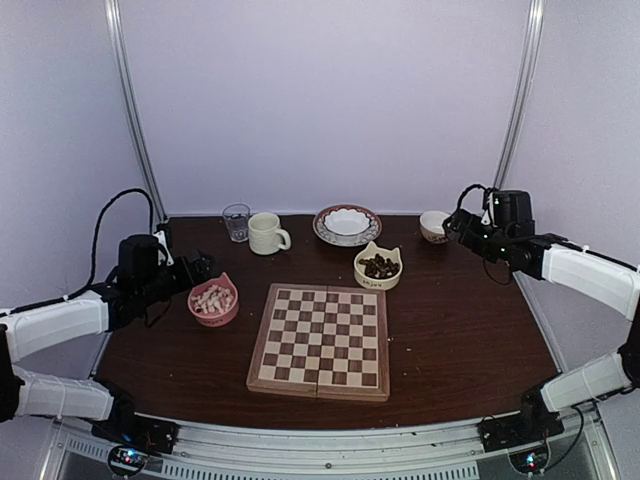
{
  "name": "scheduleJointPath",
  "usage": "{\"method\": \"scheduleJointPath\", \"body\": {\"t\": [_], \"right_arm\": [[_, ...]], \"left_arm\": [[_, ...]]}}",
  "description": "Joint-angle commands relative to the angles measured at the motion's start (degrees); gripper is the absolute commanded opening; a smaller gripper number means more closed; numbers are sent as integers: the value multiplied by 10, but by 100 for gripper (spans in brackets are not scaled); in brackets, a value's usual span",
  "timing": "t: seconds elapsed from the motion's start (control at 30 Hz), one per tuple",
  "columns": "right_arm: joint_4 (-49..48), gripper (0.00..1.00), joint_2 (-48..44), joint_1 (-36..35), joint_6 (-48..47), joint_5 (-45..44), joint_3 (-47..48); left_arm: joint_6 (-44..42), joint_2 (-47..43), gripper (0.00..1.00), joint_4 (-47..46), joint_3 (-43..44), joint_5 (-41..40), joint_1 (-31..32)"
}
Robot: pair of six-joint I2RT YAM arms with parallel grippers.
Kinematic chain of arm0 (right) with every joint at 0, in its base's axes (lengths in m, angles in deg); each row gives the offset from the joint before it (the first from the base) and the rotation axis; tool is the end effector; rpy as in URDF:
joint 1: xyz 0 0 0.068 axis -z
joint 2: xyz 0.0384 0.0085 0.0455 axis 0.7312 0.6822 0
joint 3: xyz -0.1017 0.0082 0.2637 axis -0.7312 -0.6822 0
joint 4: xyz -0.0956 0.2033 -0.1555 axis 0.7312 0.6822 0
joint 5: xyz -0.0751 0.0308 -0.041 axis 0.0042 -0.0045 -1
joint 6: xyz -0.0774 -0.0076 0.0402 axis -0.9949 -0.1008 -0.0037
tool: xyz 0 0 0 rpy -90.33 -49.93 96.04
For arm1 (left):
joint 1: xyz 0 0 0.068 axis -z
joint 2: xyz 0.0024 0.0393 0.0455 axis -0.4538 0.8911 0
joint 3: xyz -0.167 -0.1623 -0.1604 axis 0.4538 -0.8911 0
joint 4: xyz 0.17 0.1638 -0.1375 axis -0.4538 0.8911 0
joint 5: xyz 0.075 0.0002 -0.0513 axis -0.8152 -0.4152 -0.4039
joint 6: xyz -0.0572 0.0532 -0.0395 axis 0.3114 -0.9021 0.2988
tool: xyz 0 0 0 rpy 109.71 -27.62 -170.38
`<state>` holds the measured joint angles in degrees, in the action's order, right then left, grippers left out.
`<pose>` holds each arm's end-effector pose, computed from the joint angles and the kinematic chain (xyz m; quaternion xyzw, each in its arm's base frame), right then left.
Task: Set up the chess pieces on the board
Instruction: Pick up the king from the storage box.
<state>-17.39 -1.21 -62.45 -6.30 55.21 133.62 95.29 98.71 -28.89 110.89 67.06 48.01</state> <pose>0.3216 0.0925 0.2637 0.1229 0.8456 0.2317 0.4650 0.2651 -0.0962 0.2067 -0.1655 0.8272 -0.2526 0.4738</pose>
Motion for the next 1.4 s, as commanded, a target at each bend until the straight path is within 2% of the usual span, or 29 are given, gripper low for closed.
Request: {"method": "scheduleJointPath", "body": {"t": [0.0,0.07,0.1,0.2,0.4,0.53,0.67,0.8,1.1,1.37], "right_arm": [[4,99,28,4,12,-11,1],[3,86,48,15,27,-5,1],[2,84,57,27,28,22,2],[-3,90,70,40,7,84,10],[-15,83,24,-36,-71,34,17],[-38,80,45,-92,-131,22,40],[-3,72,109,-136,-194,1,114],[29,74,183,-161,-240,-19,181],[66,69,322,-167,-294,-22,299],[119,61,410,-167,-312,-47,373]], "left_arm": [[2,-15,98,-22,-6,7,2],[16,-27,98,-19,-14,7,2],[26,-36,98,-12,-19,2,2],[39,-63,98,-27,-48,-14,2],[10,-39,98,-48,-34,56,3],[7,13,98,-101,-32,125,4],[1,37,98,-120,-28,144,9],[-8,33,98,-113,-27,139,12],[-23,25,98,-105,-27,128,17],[-33,42,97,-106,-16,143,24]]}}
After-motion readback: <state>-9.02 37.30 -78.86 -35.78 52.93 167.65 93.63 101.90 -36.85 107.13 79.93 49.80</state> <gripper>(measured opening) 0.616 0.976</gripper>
